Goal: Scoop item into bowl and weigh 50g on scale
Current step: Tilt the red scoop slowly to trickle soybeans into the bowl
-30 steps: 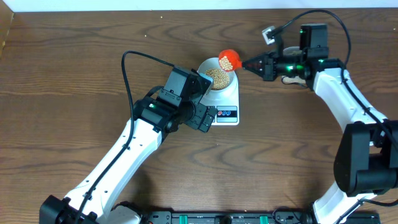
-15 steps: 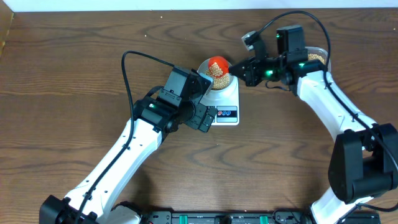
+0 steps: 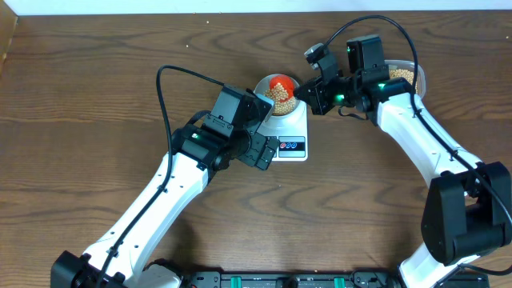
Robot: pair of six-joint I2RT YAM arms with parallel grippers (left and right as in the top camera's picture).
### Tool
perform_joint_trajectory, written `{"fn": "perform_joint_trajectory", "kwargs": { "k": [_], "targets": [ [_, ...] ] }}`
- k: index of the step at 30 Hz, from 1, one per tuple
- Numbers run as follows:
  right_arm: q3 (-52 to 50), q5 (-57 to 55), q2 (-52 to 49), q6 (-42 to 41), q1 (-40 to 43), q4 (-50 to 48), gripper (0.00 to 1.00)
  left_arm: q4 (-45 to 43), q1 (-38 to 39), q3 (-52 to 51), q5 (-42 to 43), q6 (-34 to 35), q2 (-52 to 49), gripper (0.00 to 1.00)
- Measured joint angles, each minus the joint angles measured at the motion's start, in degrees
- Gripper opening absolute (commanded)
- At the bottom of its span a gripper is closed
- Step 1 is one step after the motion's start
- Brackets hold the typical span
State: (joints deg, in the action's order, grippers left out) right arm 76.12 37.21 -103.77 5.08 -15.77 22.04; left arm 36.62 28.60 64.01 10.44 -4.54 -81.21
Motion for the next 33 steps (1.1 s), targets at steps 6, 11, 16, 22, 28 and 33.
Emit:
{"fn": "perform_joint_trajectory", "kwargs": {
  "k": [6, 11, 16, 22, 28, 33],
  "targets": [
    [0.0, -4.4, 1.5, 1.7, -2.2, 0.1, 0.01, 0.0, 0.0, 0.0, 0.0, 0.0, 0.0, 0.98],
    [0.0, -8.8, 3.6, 3.4, -4.5, 0.9, 0.01, 0.0, 0.0, 0.0, 0.0, 0.0, 0.0, 0.98],
    [0.0, -10.6, 3.8, 4.3, -5.0, 0.9, 0.01, 0.0, 0.0, 0.0, 0.0, 0.0, 0.0, 0.98],
    [0.0, -11.4, 3.8, 4.5, -5.0, 1.0, 0.01, 0.0, 0.0, 0.0, 0.0, 0.0, 0.0, 0.98],
    [0.0, -9.9, 3.8, 4.1, -4.8, 1.2, 0.01, 0.0, 0.0, 0.0, 0.0, 0.0, 0.0, 0.98],
    [0.0, -7.8, 3.8, 3.1, -4.0, 1.3, 0.01, 0.0, 0.0, 0.0, 0.0, 0.0, 0.0, 0.98]
  ]
}}
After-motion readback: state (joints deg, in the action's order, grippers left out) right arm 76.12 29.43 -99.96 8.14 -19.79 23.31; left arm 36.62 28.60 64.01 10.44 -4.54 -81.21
